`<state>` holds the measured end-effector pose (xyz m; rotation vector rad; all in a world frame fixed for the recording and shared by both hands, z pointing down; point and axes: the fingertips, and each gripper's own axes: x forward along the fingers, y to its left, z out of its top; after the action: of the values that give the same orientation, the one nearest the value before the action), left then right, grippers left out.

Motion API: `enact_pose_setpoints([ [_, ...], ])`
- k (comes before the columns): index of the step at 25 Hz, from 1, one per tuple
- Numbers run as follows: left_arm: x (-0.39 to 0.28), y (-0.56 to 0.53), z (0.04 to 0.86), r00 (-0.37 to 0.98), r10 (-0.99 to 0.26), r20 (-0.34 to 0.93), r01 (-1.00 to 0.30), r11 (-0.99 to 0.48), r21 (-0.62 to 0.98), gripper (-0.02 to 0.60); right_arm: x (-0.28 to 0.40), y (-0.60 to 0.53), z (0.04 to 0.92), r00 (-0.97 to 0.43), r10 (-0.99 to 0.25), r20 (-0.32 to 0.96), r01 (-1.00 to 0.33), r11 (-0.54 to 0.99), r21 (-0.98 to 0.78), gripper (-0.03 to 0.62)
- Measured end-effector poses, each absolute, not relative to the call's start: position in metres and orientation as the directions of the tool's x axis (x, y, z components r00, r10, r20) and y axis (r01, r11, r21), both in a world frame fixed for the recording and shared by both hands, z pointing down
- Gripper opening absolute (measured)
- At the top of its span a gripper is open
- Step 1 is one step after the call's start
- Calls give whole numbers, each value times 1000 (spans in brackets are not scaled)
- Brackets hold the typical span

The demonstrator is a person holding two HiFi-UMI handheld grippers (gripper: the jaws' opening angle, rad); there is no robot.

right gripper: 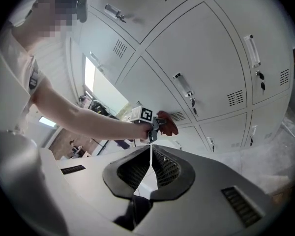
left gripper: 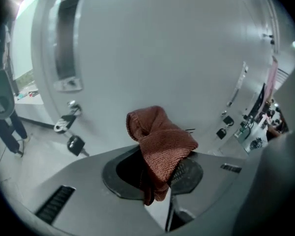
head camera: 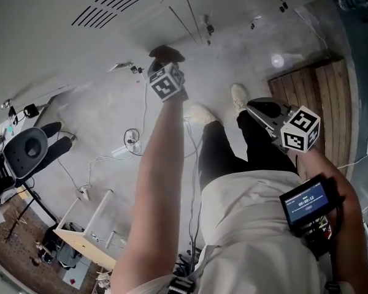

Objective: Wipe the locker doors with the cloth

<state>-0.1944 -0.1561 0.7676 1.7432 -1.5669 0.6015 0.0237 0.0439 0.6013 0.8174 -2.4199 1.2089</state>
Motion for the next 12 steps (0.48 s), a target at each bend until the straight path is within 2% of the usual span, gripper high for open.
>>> enact_pose_setpoints([
  [5,-263,-137,788,70,-655,753,-976,110,187,77,2,60,606,-783,-344,518,-621,477,-622,20],
  [9,-325,-130,790,-97,-685,722,-967,237,95,77,-4,73,617,-778,-343,526,-628,462,-627,20],
  [12,-343,-135,793,-124,-697,706,-971,233,59,77,-9,76,621,-774,-337,536,-632,456,-626,20],
])
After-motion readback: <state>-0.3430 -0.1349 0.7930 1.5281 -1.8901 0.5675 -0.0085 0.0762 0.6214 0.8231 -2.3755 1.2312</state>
